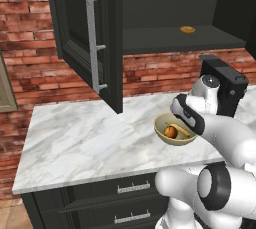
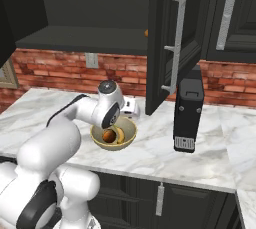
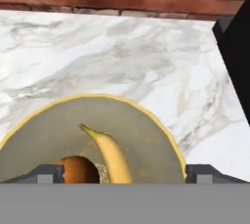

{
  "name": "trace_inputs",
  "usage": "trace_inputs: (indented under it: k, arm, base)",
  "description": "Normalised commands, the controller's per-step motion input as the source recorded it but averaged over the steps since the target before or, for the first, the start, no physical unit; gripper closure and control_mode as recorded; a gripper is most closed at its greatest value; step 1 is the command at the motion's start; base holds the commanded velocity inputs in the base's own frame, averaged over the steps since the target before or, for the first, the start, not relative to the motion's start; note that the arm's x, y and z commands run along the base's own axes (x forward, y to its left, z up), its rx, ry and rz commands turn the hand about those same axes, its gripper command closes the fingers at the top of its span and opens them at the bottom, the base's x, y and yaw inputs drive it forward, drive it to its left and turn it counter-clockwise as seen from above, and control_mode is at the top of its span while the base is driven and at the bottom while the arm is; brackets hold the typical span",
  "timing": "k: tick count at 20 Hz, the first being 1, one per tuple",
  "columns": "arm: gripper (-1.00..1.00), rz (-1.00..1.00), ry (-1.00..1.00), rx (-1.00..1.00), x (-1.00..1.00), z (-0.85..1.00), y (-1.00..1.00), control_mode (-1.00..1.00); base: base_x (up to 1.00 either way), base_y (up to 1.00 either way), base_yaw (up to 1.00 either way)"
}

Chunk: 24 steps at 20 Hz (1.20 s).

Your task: Open the cabinet. Pick the banana and orange from the cabinet and place them into the bowl. Then close the cabinet.

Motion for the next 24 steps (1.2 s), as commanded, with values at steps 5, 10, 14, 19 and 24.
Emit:
trace_inputs:
  k: [5,10,14,19,24]
  arm:
    - [-1.00,-0.11,0.00,0.00,-0.17,0.93,0.00,-1.00]
    - [-1.00,-0.12,0.00,0.00,-0.25,0.97,-0.06,-1.00]
    - [-1.00,-0.11,0.00,0.00,-0.29,0.86,-0.04,-1.00]
    - [-1.00,-0.11,-0.06,0.00,-0.32,0.71,-0.08,-1.00]
    - [-1.00,-0.09,-0.13,0.00,-0.25,0.60,-0.11,-1.00]
  base:
    - [0.00,0.00,0.00]
    - [0.00,0.00,0.00]
    - [0.00,0.00,0.00]
    - [0.00,0.00,0.00]
    - [0.00,0.00,0.00]
